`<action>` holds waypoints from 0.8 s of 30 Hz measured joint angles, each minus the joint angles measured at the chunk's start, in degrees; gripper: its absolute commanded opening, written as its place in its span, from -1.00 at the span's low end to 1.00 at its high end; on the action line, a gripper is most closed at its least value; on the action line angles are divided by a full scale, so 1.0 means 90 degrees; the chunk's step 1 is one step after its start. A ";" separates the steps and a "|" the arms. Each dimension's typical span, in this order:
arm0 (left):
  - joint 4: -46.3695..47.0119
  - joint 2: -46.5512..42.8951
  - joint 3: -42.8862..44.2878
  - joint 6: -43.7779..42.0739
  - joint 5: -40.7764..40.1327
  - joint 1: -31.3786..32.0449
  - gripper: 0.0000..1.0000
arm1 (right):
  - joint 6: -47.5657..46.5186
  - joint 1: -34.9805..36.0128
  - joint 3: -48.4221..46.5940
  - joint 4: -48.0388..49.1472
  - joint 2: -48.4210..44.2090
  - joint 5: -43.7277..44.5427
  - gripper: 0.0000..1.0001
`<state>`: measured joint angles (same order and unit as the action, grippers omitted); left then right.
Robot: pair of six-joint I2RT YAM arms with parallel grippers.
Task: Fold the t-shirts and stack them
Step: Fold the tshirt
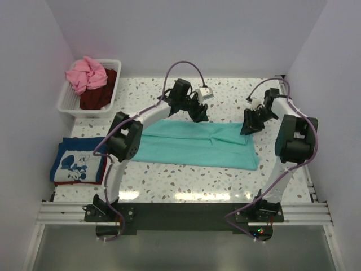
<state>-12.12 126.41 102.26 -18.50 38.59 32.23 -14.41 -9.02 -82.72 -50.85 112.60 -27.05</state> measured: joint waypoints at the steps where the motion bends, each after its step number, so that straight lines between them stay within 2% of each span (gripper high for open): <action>1: 0.0134 0.0158 0.0010 0.0294 0.0017 0.0066 0.18 | 0.0036 0.0000 -0.0012 0.0027 0.0063 0.0000 -0.25; 6: 0.0437 0.0607 0.0010 0.1219 0.0087 0.0277 0.20 | 0.0163 0.0000 -0.0160 0.0177 0.0299 0.0010 -0.25; 16: 0.0918 0.0767 0.0053 0.1809 0.0245 0.0554 0.24 | 0.0274 0.0002 -0.0661 0.0245 0.0537 -0.0129 -0.29; 24: 0.0911 0.1192 0.0308 0.2096 0.0359 0.0612 0.19 | 0.0226 0.0002 -0.0882 0.0165 0.0712 -0.0296 -0.62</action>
<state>-3.92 137.14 105.03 0.36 41.82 37.74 -12.38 -8.99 -90.65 -49.36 119.00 -29.71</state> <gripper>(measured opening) 0.616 0.237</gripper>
